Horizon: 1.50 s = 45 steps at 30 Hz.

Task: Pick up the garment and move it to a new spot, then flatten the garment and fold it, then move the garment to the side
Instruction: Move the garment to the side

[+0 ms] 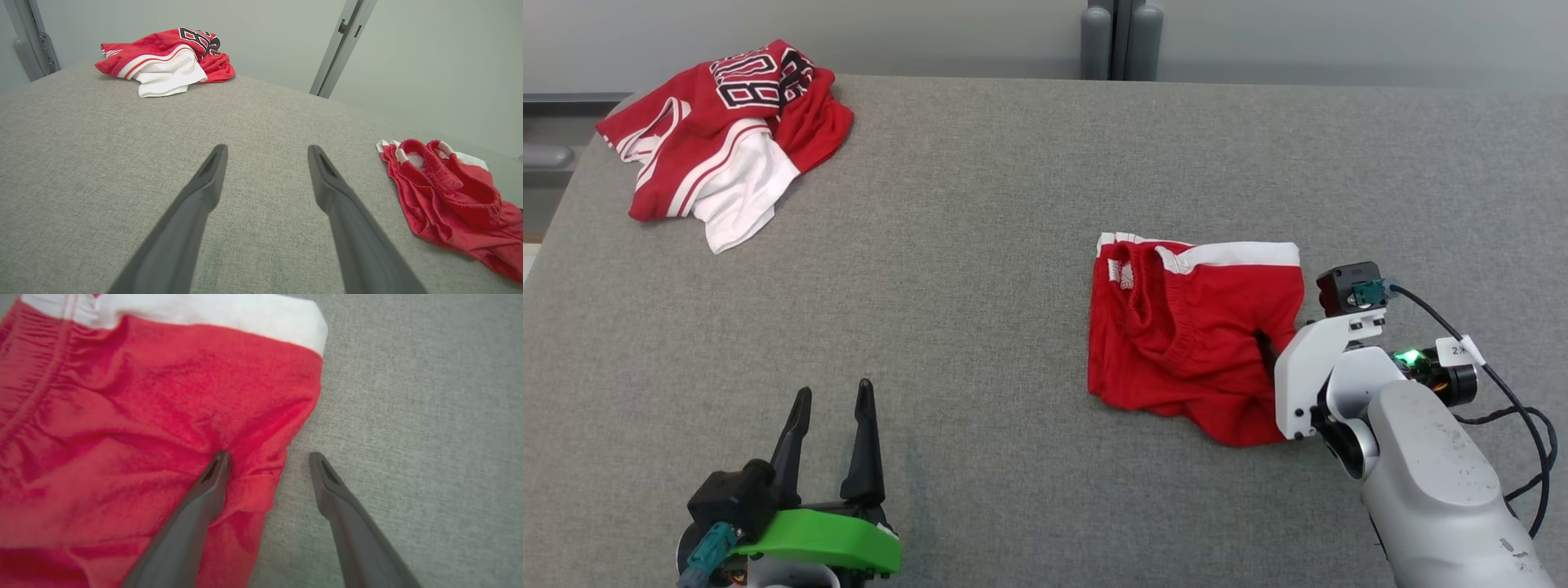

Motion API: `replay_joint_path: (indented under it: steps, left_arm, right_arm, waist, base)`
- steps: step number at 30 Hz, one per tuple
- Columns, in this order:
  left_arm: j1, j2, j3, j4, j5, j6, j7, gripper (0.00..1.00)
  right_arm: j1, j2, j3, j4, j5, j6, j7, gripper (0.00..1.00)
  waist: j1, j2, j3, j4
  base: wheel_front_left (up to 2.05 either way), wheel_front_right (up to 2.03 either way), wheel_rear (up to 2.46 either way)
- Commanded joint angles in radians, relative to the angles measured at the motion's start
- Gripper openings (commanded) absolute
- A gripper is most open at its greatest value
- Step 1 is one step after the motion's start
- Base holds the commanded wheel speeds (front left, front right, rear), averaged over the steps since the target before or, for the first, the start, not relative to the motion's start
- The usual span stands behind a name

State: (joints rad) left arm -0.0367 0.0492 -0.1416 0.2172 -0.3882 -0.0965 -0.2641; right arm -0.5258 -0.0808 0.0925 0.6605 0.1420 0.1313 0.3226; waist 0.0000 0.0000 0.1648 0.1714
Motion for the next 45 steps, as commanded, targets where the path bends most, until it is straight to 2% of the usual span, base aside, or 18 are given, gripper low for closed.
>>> replay_joint_path:
  steps: [1,2,4,6,11,17,25,33,39,45]
  left_arm:
    - [-0.017,0.003,-0.001,-0.001,-0.009,0.002,0.0,1.0]
    - [-0.019,0.003,-0.001,-0.001,-0.006,0.001,0.0,1.0]
    - [-0.023,0.003,-0.004,-0.003,0.0,0.0,0.0,1.0]
    - [-0.025,0.003,-0.005,-0.003,0.005,-0.003,0.0,1.0]
    - [-0.041,0.003,-0.012,-0.013,0.02,-0.007,0.0,1.0]
    - [-0.069,0.003,-0.011,-0.032,0.053,-0.017,0.0,1.0]
    - [-0.145,0.008,-0.037,-0.054,0.112,-0.027,0.0,1.0]
    - [-0.212,0.054,-0.074,-0.058,0.14,-0.035,0.0,1.0]
    - [-0.24,0.08,-0.093,-0.049,0.136,-0.035,0.0,1.0]
    - [-0.257,0.084,-0.095,-0.054,0.13,-0.035,0.0,1.0]
  right_arm:
    - [0.005,-0.001,0.006,0.013,0.014,-0.001,0.002,0.8]
    - [0.002,0.002,0.013,0.02,0.025,-0.001,0.002,0.48]
    - [-0.008,0.006,0.027,0.03,0.038,-0.001,-0.004,0.22]
    - [-0.02,0.007,0.04,0.041,0.045,-0.001,-0.014,0.0]
    - [-0.071,-0.003,0.061,0.057,0.041,-0.001,-0.07,0.0]
    - [-0.133,-0.038,0.06,0.066,0.018,-0.001,-0.142,0.0]
    - [-0.19,-0.106,-0.028,0.068,-0.024,-0.001,-0.222,0.0]
    - [-0.224,-0.059,-0.101,0.077,-0.039,-0.001,-0.299,0.0]
    - [-0.274,-0.03,-0.127,0.117,-0.057,-0.001,-0.346,0.0]
    - [-0.372,-0.042,-0.152,0.168,-0.076,-0.001,-0.361,0.0]
  waist:
    - [0.0,0.0,0.006,0.002]
    - [0.0,0.0,0.008,0.0]
    - [0.0,0.0,0.012,-0.006]
    - [0.0,0.0,0.019,-0.017]
    - [0.0,0.0,0.042,-0.059]
    - [0.0,0.0,0.082,-0.165]
    - [0.0,0.0,0.153,-0.326]
    - [0.0,0.0,0.236,-0.465]
    - [0.0,0.0,0.272,-0.484]
    - [0.0,0.0,0.296,-0.438]
  base:
    - [0.0,0.0,0.0]
    - [0.0,0.0,0.0]
    - [0.0,0.0,0.0]
    - [0.0,0.0,0.0]
    - [0.0,0.0,0.0]
    - [0.0,0.0,0.0]
    - [0.0,0.0,0.0]
    - [0.0,0.0,0.0]
    - [0.0,0.0,0.0]
    - [0.0,0.0,0.0]
